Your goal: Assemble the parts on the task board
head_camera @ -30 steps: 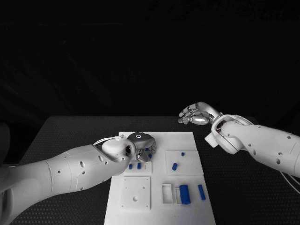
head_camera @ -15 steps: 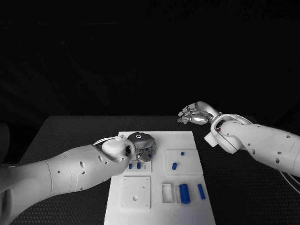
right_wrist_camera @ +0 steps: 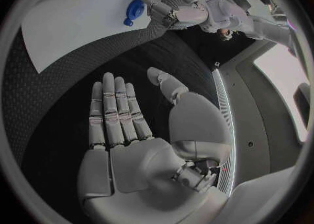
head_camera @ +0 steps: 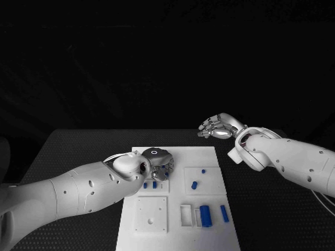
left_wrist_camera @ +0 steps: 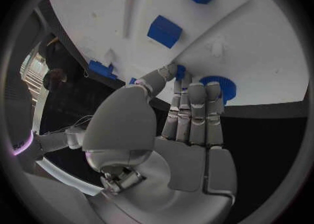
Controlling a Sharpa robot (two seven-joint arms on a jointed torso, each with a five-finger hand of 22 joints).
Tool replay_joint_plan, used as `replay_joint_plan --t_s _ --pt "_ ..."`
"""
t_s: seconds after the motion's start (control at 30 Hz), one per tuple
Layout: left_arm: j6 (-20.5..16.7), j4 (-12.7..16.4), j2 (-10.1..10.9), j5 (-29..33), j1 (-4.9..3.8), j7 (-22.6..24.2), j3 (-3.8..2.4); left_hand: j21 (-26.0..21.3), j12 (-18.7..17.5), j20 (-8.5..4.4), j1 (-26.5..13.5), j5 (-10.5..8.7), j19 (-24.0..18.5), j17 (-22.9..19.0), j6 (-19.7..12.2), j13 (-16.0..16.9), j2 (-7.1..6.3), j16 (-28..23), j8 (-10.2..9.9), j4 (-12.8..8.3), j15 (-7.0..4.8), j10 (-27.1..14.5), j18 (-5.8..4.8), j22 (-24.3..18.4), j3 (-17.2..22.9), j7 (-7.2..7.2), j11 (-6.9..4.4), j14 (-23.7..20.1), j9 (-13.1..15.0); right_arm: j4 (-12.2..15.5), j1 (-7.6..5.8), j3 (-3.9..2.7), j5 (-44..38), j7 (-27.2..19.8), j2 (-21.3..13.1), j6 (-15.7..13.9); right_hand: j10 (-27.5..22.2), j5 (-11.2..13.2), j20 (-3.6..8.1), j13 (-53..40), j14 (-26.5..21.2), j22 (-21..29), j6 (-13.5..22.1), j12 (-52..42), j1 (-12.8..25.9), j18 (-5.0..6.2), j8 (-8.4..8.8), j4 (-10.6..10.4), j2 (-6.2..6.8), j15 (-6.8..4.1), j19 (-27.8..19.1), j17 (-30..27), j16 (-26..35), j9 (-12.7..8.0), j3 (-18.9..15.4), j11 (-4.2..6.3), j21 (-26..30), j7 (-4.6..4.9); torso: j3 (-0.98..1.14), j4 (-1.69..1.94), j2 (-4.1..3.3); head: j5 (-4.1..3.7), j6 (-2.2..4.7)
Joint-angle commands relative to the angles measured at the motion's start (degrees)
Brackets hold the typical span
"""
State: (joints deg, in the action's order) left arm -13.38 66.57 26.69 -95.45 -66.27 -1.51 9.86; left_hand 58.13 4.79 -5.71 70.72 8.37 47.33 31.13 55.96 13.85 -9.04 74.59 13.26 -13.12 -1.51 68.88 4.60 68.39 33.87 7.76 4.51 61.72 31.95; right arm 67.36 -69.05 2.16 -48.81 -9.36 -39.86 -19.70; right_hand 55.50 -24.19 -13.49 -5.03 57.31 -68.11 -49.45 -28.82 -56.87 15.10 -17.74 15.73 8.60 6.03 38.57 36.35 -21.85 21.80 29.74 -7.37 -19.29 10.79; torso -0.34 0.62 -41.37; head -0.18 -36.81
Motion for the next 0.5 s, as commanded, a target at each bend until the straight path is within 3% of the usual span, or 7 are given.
replay_joint_plan --t_s 0.03,0.5 --pt "1.93 -0.09 0.11 -0.66 0.28 -1.15 0.19 -0.44 -0.58 -1.08 0.1 -0.32 0.38 -0.1 -0.46 -0.48 -0.42 -0.01 -0.25 -0.19 0.54 -1.75 0.69 -0.03 -0.06 0.03 0.99 -0.11 -0.15 0.06 0.03 0.0 -0.22 -0.58 0.03 0.81 0.04 -0.25 -0.14 0.06 -0.42 -0.09 0.39 -0.25 0.28 -0.37 -0.16 -0.02 -0.21 -0.03 -0.43 0.07 0.24 -0.1 -0.18 -0.2 0.36 0.13 -0.03 0.03 0.0 -0.02 -0.04" --pt "2.21 0.25 0.45 -1.02 0.28 -1.77 0.2 -0.7 -0.53 -0.78 -0.16 -0.03 0.5 -0.27 0.26 -0.75 -0.67 0.03 0.23 0.24 0.72 -1.95 0.98 -0.07 -0.11 -0.26 1.16 -0.17 -0.2 -0.16 0.03 0.0 -0.16 -0.61 0.26 0.91 0.04 -0.26 -0.15 0.1 -0.42 -0.12 0.4 -0.26 0.28 -0.36 -0.17 -0.02 -0.25 -0.03 -0.43 0.1 0.25 -0.11 -0.18 -0.19 0.4 0.12 -0.01 0.02 -0.01 0.03 -0.12"
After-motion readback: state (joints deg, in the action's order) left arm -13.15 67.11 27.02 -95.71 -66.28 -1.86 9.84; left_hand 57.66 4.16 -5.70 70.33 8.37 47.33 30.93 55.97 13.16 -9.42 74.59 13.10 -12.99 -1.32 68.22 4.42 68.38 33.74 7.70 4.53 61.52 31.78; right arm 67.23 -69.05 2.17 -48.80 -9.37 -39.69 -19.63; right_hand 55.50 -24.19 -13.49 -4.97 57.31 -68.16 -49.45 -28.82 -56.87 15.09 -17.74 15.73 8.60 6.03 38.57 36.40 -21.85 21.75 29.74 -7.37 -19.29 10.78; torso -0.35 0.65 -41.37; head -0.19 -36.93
